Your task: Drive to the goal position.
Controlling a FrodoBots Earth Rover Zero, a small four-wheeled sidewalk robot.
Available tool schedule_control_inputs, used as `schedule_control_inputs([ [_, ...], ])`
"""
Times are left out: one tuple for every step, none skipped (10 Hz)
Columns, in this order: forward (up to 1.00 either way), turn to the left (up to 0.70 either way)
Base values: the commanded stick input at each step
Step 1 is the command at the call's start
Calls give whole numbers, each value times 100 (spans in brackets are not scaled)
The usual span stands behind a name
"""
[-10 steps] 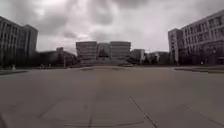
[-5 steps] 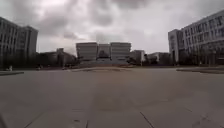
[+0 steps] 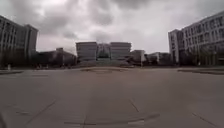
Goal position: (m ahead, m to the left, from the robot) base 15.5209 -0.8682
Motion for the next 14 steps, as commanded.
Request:
schedule_control_inputs([
  [70,0],
  [70,-2],
  [70,-2],
  [70,-2],
  [70,-16],
  [70,-31],
  [70,-34],
  [70,-34],
  [70,-34],
  [70,-34],
  [70,-31],
  [70,-15],
  [70,-5],
  [70,0],
])
